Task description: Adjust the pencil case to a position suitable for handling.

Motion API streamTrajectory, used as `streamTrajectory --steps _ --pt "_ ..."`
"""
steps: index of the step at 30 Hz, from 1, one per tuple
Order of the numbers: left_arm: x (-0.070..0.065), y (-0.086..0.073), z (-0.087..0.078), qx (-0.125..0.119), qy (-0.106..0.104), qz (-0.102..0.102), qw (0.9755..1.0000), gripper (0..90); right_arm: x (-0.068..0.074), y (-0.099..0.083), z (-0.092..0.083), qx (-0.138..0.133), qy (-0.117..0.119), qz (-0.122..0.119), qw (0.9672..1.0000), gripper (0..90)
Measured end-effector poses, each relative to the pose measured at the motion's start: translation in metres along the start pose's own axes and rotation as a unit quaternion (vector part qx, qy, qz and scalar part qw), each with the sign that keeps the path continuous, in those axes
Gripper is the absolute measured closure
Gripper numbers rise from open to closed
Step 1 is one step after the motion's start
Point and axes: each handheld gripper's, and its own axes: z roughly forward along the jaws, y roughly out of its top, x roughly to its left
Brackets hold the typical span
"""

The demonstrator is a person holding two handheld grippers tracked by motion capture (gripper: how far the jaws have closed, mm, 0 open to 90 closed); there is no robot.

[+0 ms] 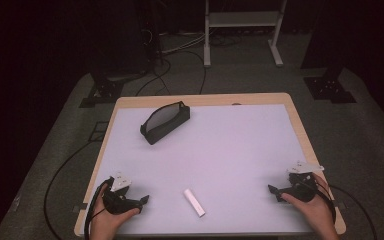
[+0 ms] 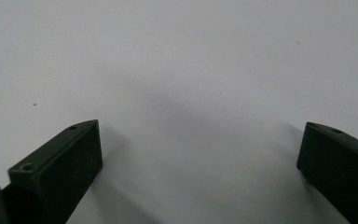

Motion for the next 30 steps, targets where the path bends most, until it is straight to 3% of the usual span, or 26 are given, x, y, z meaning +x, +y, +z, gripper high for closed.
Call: streamTrajectory --steps 8,16,30 --pt "0.001 0.004 -0.003 -0.003 0.002 0.008 1.0 15.0 0.0 0.0 0.0 0.0 0.0 0.001 1.0 0.0" --pt "0.005 0.011 -0.009 -0.024 -0.005 0.003 0.9997 22.3 0.0 0.0 0.0 -0.001 0.0 0.001 1.0 0.0" --pt "0.014 0.037 -0.015 -0.044 -0.009 0.005 0.999 34.6 0.0 0.0 0.0 -0.001 0.0 0.001 1.0 0.0"
